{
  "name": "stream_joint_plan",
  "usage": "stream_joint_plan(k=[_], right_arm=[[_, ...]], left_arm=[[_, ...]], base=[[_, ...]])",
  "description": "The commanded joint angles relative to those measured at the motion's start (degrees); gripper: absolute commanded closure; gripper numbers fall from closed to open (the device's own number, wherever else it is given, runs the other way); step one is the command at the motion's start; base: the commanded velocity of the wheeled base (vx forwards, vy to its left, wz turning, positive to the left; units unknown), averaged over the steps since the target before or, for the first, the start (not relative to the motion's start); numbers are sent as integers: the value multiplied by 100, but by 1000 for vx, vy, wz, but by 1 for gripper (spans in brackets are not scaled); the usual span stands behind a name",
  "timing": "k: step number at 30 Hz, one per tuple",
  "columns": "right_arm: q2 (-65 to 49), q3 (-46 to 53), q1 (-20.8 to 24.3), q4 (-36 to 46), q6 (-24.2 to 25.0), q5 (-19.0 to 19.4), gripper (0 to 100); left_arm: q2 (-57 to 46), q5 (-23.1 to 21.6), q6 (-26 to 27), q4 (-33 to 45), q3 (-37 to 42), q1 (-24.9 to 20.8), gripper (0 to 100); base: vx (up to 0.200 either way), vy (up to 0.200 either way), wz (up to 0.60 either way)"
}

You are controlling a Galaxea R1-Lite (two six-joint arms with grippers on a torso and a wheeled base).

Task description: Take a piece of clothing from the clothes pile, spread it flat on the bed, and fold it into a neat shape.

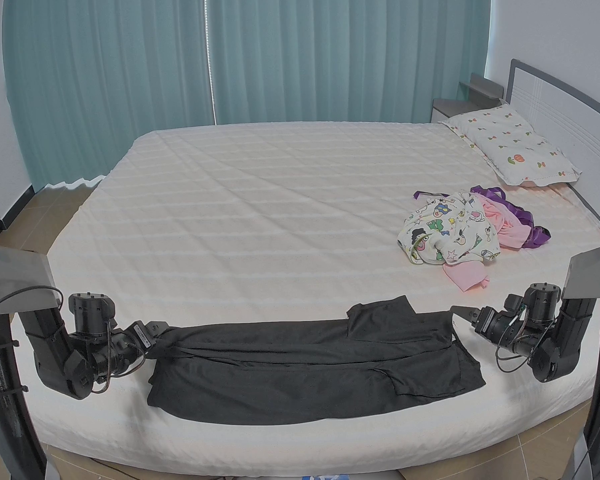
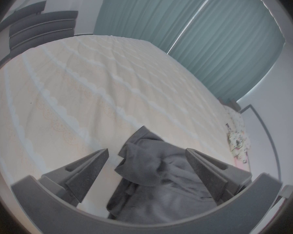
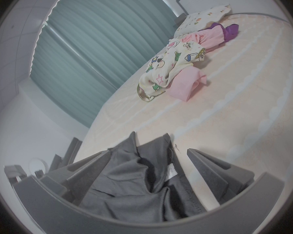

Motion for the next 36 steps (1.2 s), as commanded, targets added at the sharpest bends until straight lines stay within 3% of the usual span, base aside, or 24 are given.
stream_joint_plan(k=[1, 5, 7, 15, 32, 36], right_arm=[[-441, -30, 146, 332, 236, -6, 0], [-459, -285, 357, 974, 254, -23, 0], [-511, -496, 392, 1246, 254, -14, 0], [-503, -1278, 699, 2204, 236, 38, 0], [51, -1894, 928, 2723, -19, 30, 0], [157, -1902, 945, 2855, -309, 30, 0]], left_arm=[[-640, -72, -488, 0, 186, 2, 0], [-613, -81, -1358, 17, 230, -68, 0], [-517, -152, -1525, -18, 239, -121, 0], [-315, -732, -1569, -26, 415, -94, 0], [-148, -749, -1569, -26, 423, -103, 0], [-148, -749, -1569, -26, 423, -112, 0]], base=[[0, 0, 0], [0, 0, 0], [0, 0, 0], [0, 0, 0], [0, 0, 0], [0, 0, 0]])
